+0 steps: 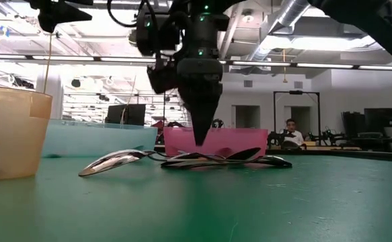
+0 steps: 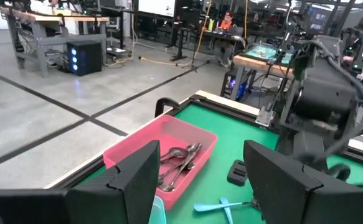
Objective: Sort silverware by color (type)
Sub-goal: Put the blue spoon into the orange bin
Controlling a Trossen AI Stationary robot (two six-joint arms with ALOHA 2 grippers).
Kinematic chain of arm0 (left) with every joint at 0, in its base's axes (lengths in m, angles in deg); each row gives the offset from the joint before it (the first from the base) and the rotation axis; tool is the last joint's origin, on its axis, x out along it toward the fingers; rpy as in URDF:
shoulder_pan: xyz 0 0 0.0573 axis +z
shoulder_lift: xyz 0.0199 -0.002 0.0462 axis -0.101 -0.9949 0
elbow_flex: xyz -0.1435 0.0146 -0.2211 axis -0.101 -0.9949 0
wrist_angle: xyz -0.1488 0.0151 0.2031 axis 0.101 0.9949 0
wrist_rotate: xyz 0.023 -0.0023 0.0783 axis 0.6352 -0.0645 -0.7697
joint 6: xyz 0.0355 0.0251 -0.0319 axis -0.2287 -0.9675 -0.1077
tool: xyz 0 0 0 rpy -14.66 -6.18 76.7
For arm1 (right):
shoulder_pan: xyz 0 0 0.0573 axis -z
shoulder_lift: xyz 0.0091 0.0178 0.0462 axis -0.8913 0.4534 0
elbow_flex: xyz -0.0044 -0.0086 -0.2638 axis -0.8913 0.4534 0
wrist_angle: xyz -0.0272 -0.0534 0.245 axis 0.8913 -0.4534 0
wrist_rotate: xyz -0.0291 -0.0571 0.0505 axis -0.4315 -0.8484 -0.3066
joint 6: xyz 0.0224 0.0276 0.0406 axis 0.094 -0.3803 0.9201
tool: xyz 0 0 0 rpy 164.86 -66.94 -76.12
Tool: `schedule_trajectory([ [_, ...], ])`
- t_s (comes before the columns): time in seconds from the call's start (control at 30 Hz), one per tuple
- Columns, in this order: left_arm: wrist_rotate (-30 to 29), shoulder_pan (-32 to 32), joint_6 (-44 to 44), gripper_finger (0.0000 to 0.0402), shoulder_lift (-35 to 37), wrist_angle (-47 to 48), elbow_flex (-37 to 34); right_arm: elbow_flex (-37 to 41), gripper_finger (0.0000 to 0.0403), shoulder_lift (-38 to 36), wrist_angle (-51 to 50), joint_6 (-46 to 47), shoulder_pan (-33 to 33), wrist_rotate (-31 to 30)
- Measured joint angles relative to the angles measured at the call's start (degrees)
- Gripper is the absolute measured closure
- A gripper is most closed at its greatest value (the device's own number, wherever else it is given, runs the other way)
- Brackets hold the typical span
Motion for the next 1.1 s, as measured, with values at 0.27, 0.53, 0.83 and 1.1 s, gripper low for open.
schedule_trajectory([
  [0.27,-0.1,0.0,-0.7,0.0183,0.0,-0.4,0.0,8.5,0.0324,-10.9,4.9,3.7,3.1,-5.1],
  [0.53,-0.3,0.0,0.7,0.0183,0.0,-0.3,0.0,22.2,0.0314,-15.3,19.9,8.3,5.8,0.6],
  [0.83,-0.3,0.0,0.7,0.0183,0.0,0.1,0.0,29.8,0.0228,-15.2,24.7,11.3,6.1,-5.4],
  [1.1,-1.4,0.0,0.7,0.0183,0.0,0.1,0.0,30.2,0.0209,-15.3,30.6,13.6,6.3,-6.9],
])
